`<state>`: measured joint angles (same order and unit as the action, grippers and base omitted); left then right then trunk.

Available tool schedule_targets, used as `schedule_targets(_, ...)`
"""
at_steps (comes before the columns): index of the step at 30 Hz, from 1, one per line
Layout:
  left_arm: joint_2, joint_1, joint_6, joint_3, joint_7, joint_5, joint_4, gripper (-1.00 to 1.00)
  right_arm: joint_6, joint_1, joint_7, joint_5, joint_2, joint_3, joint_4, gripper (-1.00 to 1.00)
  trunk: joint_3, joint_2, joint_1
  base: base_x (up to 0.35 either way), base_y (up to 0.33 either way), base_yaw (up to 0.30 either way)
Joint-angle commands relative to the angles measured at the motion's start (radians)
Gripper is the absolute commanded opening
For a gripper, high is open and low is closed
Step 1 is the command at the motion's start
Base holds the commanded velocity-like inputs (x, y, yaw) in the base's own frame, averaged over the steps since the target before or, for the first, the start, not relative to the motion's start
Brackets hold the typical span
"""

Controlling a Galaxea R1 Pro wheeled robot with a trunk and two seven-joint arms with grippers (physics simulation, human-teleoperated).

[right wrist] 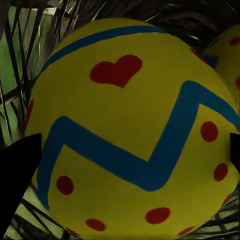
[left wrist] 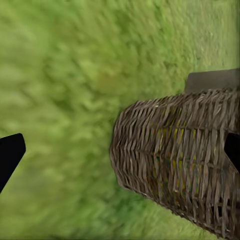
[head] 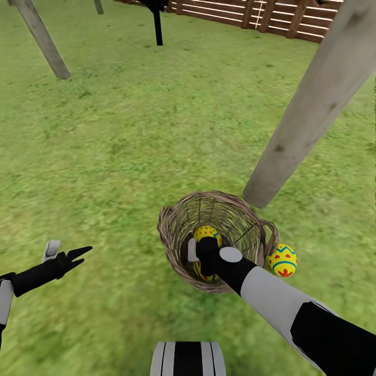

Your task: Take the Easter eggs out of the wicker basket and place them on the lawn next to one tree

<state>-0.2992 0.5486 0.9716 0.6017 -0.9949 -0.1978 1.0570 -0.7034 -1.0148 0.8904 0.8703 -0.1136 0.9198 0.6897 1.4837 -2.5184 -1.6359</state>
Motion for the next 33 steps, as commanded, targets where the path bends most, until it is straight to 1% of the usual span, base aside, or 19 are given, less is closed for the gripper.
schedule_targets(1,0.000,0.001,0.004,0.001,-0.004,0.001,0.000,1.00,-0.002,-0.001,0.008,0.009,0.000,0.002,0.002,-1.00,-0.003,0.000,0.001,-0.002,0.000,0.000)
schedule_targets(9,0.000,0.001,0.004,0.000,-0.003,0.002,-0.002,1.00,0.000,-0.001,0.012,0.006,0.002,0.002,0.010,-1.00,-0.034,0.002,0.004,0.000,0.000,0.000)
schedule_targets(20,0.000,0.001,0.004,0.000,-0.003,0.001,-0.002,1.00,0.001,-0.001,0.015,0.001,0.012,0.000,0.020,-1.00,-0.077,0.004,0.009,0.000,0.000,0.000)
schedule_targets(21,0.000,0.001,0.004,0.000,-0.002,0.002,-0.002,1.00,0.001,-0.001,0.032,0.002,0.013,-0.019,0.029,-1.00,-0.081,0.005,0.010,0.000,0.000,0.000)
schedule_targets(22,0.000,0.001,0.004,0.000,-0.002,0.002,-0.002,1.00,0.002,-0.001,0.081,0.006,0.022,-0.066,0.053,-1.00,-0.085,0.005,0.010,0.000,0.000,0.000)
schedule_targets(23,0.000,0.001,0.004,0.000,-0.002,0.003,-0.002,1.00,0.002,-0.001,0.122,0.010,0.036,-0.109,0.095,-1.00,-0.088,0.005,0.010,0.000,0.000,0.000)
schedule_targets(24,0.000,0.001,0.004,0.000,-0.002,0.003,-0.002,1.00,0.001,-0.001,0.156,0.011,0.054,-0.135,0.148,-1.00,-0.092,0.005,0.011,0.000,0.000,0.000)
schedule_targets(26,0.000,0.001,0.003,0.000,-0.002,0.003,-0.002,1.00,-0.016,-0.001,0.242,0.010,0.132,-0.157,0.297,-1.00,-0.100,0.006,0.012,0.000,0.000,0.000)
schedule_targets(27,0.000,0.001,0.003,0.000,-0.002,0.003,-0.002,1.00,-0.029,-0.001,0.294,0.010,0.174,-0.186,0.392,-1.00,-0.104,0.006,0.012,0.000,0.000,0.000)
schedule_targets(28,0.000,0.001,0.003,0.000,-0.002,0.003,-0.002,1.00,-0.053,-0.001,0.357,0.011,0.217,-0.237,0.490,-1.00,-0.108,0.006,0.013,0.000,0.000,0.000)
schedule_targets(29,0.000,0.001,0.003,0.000,-0.002,0.003,-0.002,1.00,-0.081,-0.001,0.420,0.012,0.252,-0.288,0.573,-1.00,-0.112,0.007,0.013,0.000,0.000,0.000)
schedule_targets(30,0.000,0.001,0.003,0.000,-0.001,0.003,-0.002,1.00,-0.106,-0.001,0.463,0.013,0.279,-0.329,0.627,-1.00,-0.115,0.007,0.014,0.000,0.000,0.000)
schedule_targets(31,0.000,0.001,0.003,0.000,-0.001,0.003,-0.002,1.00,-0.144,-0.001,0.494,0.009,0.298,-0.423,0.671,-1.00,-0.119,0.007,0.014,0.000,0.000,0.000)
schedule_targets(32,0.000,0.001,0.002,0.000,-0.001,0.003,-0.002,1.00,-0.152,0.000,0.507,0.005,0.301,-0.480,0.685,-1.00,-0.123,0.007,0.014,0.000,0.000,0.000)
schedule_targets(33,0.000,0.001,0.002,-0.001,0.000,0.003,-0.004,1.00,-0.157,0.003,0.534,0.004,0.301,-0.511,0.698,-1.00,-0.127,0.007,0.015,0.000,0.000,0.000)
